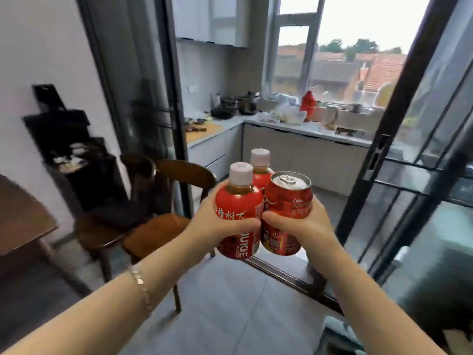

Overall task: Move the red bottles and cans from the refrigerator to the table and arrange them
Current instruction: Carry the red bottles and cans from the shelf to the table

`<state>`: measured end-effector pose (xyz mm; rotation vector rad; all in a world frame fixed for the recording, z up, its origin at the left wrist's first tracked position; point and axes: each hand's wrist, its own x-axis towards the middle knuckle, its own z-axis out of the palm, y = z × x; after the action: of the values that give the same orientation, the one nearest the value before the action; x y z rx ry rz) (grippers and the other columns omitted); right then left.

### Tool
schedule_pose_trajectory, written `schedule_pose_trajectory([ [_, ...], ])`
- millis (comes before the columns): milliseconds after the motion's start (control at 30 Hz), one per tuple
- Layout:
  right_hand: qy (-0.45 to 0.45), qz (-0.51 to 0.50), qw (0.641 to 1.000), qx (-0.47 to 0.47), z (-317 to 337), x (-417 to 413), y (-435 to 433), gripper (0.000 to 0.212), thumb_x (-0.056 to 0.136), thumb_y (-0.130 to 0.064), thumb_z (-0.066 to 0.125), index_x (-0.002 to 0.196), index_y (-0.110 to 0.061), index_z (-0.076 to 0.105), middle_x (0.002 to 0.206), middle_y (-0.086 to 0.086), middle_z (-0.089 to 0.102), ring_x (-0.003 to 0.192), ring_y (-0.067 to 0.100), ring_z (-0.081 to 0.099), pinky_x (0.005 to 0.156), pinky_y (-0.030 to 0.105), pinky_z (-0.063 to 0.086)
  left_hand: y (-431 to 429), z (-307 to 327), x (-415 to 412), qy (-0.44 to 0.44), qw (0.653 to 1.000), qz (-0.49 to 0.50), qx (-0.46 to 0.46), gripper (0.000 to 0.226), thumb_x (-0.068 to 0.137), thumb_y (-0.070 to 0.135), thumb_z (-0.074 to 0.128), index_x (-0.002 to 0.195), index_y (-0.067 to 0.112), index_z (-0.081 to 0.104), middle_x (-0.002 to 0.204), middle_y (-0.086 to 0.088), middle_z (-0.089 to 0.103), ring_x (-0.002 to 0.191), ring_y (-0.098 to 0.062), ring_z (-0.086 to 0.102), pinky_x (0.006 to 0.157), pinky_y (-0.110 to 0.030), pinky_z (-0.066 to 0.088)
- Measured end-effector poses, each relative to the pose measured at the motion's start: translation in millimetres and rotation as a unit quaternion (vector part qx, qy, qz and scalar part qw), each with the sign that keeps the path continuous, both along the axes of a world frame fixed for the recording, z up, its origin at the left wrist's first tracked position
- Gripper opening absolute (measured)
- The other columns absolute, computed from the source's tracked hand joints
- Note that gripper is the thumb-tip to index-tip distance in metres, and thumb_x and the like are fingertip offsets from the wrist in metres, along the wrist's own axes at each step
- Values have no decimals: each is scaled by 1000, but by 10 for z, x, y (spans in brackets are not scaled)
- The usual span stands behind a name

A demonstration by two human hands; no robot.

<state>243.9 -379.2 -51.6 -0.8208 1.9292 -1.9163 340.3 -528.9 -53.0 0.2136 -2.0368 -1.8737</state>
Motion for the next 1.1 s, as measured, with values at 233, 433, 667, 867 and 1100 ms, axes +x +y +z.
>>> schedule_pose_trajectory([
  [233,-19,181,983,3,-159,1196,-2051,70,48,-19,86,112,-24,56,104,-3,69,93,10,69,80,28,57,-1665,-144,1620,-5,985,170,-20,81,46,26,84,118,33,48,115,4,64,105,-14,64,89,-31,53],
  [433,0,309,951,14,-315,2147,-3577,53,67,-8,79,102,-35,50,100,-12,64,84,0,65,69,16,55,-2760,-259,2846,0,955,295,-9,87,43,29,82,124,22,50,112,0,67,102,-14,66,80,-26,54],
  [667,6,426,904,28,-494,3040,-5171,63,60,-15,86,113,-25,53,105,-7,67,93,4,66,77,20,55,-3887,-504,3845,3,907,420,2,79,46,28,82,119,25,54,112,0,67,103,-15,65,85,-29,54],
  [867,16,512,858,40,-594,3555,-6642,62,60,-15,87,113,-27,54,107,-7,68,93,4,68,85,25,55,-5014,-620,4400,0,869,495,23,84,44,31,82,122,27,50,114,2,66,102,-11,65,81,-23,54],
  [1100,6,610,791,44,-666,4392,-8289,66,51,-22,85,109,-29,54,104,-7,68,90,-1,67,67,11,53,-6309,-668,5198,-11,824,565,41,86,45,31,81,124,30,47,112,6,66,103,-8,64,78,-20,54],
])
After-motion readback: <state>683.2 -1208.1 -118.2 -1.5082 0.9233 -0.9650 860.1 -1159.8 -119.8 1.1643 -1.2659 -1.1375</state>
